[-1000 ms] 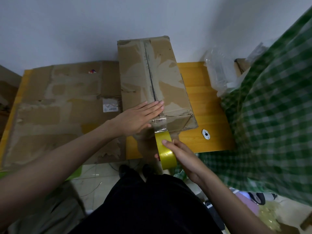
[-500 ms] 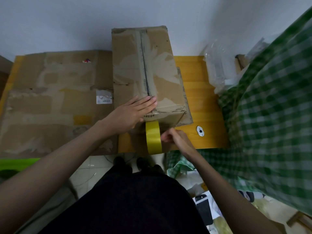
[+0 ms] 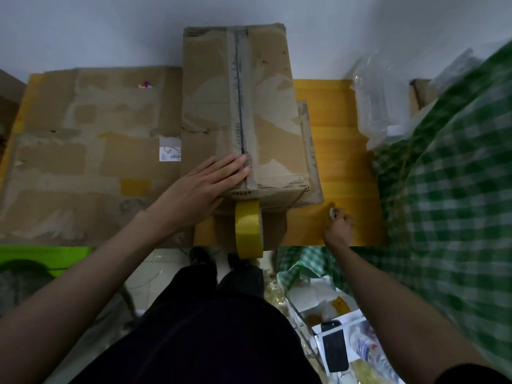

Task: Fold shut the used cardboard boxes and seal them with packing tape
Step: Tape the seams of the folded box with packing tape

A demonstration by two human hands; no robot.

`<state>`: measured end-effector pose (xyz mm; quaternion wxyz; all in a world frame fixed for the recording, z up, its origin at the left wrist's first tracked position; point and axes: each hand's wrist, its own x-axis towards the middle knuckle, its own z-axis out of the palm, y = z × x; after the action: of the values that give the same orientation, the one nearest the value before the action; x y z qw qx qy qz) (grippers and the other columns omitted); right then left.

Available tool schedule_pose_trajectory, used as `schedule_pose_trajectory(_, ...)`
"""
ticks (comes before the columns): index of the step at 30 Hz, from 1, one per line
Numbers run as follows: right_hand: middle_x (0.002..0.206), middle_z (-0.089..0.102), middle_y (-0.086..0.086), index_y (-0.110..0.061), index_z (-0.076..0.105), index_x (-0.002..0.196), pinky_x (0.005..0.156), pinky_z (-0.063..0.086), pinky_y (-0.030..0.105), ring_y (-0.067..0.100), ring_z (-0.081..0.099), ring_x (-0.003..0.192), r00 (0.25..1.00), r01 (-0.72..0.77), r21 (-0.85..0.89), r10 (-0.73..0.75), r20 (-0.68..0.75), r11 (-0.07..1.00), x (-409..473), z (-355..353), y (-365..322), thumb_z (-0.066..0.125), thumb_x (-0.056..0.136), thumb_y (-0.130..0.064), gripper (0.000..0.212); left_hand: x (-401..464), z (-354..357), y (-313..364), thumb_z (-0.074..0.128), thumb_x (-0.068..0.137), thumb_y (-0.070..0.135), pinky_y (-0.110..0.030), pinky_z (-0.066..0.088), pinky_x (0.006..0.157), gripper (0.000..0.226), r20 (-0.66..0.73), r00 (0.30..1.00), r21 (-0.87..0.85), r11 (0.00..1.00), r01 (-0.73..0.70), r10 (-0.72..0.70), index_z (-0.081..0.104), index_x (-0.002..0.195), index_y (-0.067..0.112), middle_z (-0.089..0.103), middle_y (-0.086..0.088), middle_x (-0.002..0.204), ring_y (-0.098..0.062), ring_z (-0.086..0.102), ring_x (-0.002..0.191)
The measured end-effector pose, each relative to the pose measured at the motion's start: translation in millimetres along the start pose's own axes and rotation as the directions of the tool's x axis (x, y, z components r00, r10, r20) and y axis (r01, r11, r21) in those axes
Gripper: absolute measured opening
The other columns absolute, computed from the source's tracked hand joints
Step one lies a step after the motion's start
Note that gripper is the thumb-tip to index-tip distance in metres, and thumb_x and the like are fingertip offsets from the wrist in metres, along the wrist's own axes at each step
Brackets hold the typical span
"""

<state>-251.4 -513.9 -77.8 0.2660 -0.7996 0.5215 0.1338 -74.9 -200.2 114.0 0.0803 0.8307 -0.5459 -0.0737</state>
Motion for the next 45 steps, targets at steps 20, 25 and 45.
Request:
schedule_pose_trajectory(20, 0.107, 0.045, -0.006, -0.032, 0.066, 0.114, 0.075, 0.055, 0.047, 0.031, 0.059, 0.093, 0.886, 0.452, 0.586, -0.261, -0.384, 0.673, -108, -31, -26, 0.060, 0.101, -0.022, 0.017, -30, 36, 100, 0.064, 0.090, 0.054, -0.023, 0.047, 0.085, 0.051, 0.518, 0.580, -0.768, -0.043, 0.639, -0.629, 0.061, 0.127, 0.019, 0.063, 0.006, 0.124, -0.010, 0.061, 0.110)
schedule_pose_trajectory(25, 0.111, 0.067, -0.008, -0.014, 0.071, 0.114, 0.083, 0.050, 0.025, 0.011, 0.063, 0.105, 0.684, 0.716, 0.520, -0.619, -0.386, 0.466, -177, -93, -62, 0.059, 0.100, -0.005, 0.021, -21, 39, 108, 0.060, 0.099, 0.031, -0.029, 0.057, 0.090, 0.017, 0.549, 0.643, -0.834, -0.309, 0.456, -0.533, 0.072, 0.108, 0.023, 0.076, 0.002, 0.110, -0.012, 0.071, 0.101)
schedule_pose_trajectory(45, 0.089, 0.056, -0.001, -0.009, 0.065, 0.091, 0.073, 0.037, 0.020, 0.015, 0.053, 0.084, 0.286, 0.945, 0.200, -0.952, -0.108, 0.261, -161, -91, -126, 0.076, 0.089, -0.016, 0.013, -42, 33, 121, 0.078, 0.076, 0.045, -0.046, 0.053, 0.096, 0.044, 0.535, 0.692, -0.843, -0.367, 0.394, -0.485, 0.077, 0.105, 0.012, 0.075, -0.016, 0.107, -0.025, 0.070, 0.095)
